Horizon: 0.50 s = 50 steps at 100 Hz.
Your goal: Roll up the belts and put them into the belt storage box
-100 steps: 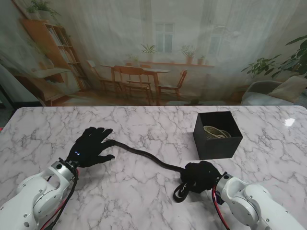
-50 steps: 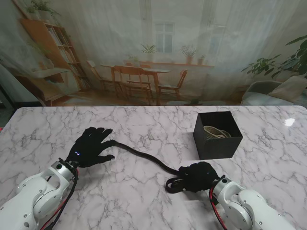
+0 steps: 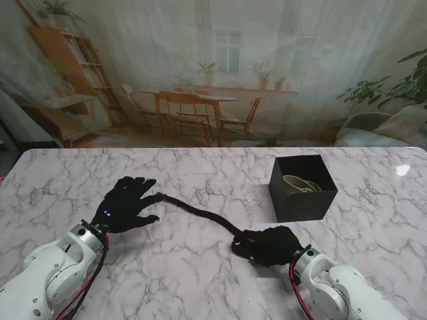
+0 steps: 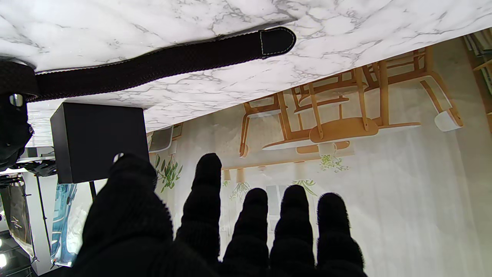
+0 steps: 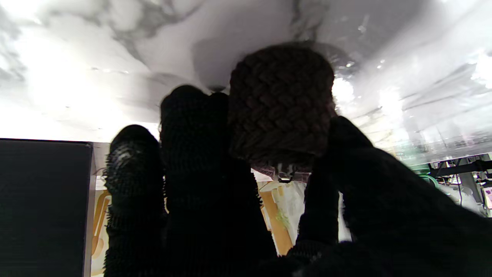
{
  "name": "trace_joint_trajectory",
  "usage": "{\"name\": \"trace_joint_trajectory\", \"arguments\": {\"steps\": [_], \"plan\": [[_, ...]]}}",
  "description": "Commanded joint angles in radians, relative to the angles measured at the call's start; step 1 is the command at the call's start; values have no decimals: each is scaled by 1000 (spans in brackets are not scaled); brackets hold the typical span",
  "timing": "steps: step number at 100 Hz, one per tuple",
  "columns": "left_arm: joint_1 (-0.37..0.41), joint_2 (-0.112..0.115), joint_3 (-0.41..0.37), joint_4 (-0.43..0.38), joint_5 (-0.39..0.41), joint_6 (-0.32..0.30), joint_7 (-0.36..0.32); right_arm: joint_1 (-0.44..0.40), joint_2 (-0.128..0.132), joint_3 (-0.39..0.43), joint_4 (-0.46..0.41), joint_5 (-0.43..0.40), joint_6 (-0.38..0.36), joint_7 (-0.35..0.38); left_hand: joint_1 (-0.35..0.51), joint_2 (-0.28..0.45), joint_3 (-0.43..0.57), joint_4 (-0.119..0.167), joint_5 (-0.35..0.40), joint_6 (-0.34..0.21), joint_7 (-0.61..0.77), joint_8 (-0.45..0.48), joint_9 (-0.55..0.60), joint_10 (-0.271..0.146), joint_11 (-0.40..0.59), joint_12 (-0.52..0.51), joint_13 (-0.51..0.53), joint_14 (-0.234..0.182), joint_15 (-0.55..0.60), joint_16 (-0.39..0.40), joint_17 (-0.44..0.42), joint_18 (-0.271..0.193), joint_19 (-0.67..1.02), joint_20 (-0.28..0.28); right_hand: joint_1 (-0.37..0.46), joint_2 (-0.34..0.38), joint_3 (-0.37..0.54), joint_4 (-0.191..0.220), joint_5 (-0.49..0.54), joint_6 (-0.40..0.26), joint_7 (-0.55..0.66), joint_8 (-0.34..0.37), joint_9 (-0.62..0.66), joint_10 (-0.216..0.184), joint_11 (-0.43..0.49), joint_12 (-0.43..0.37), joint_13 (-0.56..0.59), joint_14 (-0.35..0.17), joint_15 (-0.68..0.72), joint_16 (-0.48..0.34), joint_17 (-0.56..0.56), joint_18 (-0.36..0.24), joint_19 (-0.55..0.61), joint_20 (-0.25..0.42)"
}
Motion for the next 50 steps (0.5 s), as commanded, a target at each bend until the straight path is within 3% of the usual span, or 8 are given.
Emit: {"name": "trace_joint_trajectory", "arguments": {"steps": [1, 11, 19, 23, 28, 39, 42, 50], "plan": [[2, -1, 1, -1, 2, 1, -11, -2, -1, -2, 6, 1, -14, 18, 21, 27, 4, -19, 11, 11, 9, 9, -36, 8, -10, 8, -27, 7, -29, 3, -17, 27, -39, 15, 185, 107, 131, 90, 104, -76, -20, -11, 93, -105, 99, 12, 3, -15, 57, -22, 7, 59, 30, -15], [2, -1, 1, -1, 2, 0, -11, -3, 0, 4, -1, 10, -34, 38, 22, 27, 4, -19, 10, 9, 8, 9, -36, 8, -9, 8, -26, 5, -29, 3, -16, 27, -39, 15, 207, 134, 129, 92, 363, -142, 125, 80, 70, -104, 109, 29, 2, -9, 28, -32, -35, 84, 13, -7], [2, -1, 1, -1, 1, 0, -11, -7, -1, 10, -7, 17, -38, 42, 22, 27, 4, -19, 11, 10, 9, 9, -36, 8, -9, 8, -26, 5, -29, 3, -16, 28, -39, 15, 199, 119, 134, 92, 556, -53, 136, 97, 65, -118, 109, 36, 1, -11, -1, -36, -45, 69, 4, 4], [2, -1, 1, 0, 1, 0, -10, -10, -2, 13, -9, 19, -36, 43, 21, 28, 4, -19, 11, 10, 9, 9, -36, 8, -9, 8, -26, 7, -29, 3, -16, 28, -39, 15, 191, 80, 132, 18, 597, 38, 163, -51, 72, -137, 82, 21, 1, -19, -43, -33, -46, 43, -2, 13], [2, -1, 1, 0, 0, -1, -11, -12, -2, 16, -12, 19, -36, 40, 22, 28, 5, -19, 12, 10, 9, 9, -36, 7, -9, 8, -25, 7, -29, 3, -16, 27, -39, 15, 182, 51, 126, -17, 622, 75, 195, -99, 83, -148, 60, 8, 0, -27, -61, -33, -45, 34, -4, 14], [1, -1, 2, 0, 0, -1, -13, -17, -3, 21, -16, 18, -38, 37, 22, 28, 4, -19, 11, 11, 9, 9, -35, 8, -9, 8, -26, 6, -29, 3, -16, 28, -39, 15, 156, 40, 123, -4, 502, 85, 112, -96, 101, -154, 34, -2, 1, -29, -73, -23, -46, 31, -8, 17], [1, -1, 2, 0, 0, -1, -13, -18, -3, 21, -16, 19, -37, 37, 22, 28, 4, -19, 11, 10, 9, 9, -35, 8, -9, 8, -25, 6, -29, 3, -16, 28, -39, 15, 136, 65, 140, 71, 367, 51, -16, -39, 105, -148, 34, 1, 1, -27, -64, -15, -46, 37, -9, 21], [1, -1, 2, 0, 0, -1, -12, -16, -5, 18, -12, 22, -33, 26, 22, 28, 4, -19, 9, 11, 8, 9, -34, 7, -8, 8, -25, 7, -29, 3, -17, 29, -39, 15, 145, 79, 137, 86, 53, 15, -60, -2, 110, -131, 52, 13, 3, -18, -8, 1, -29, 51, 4, 26]]}}
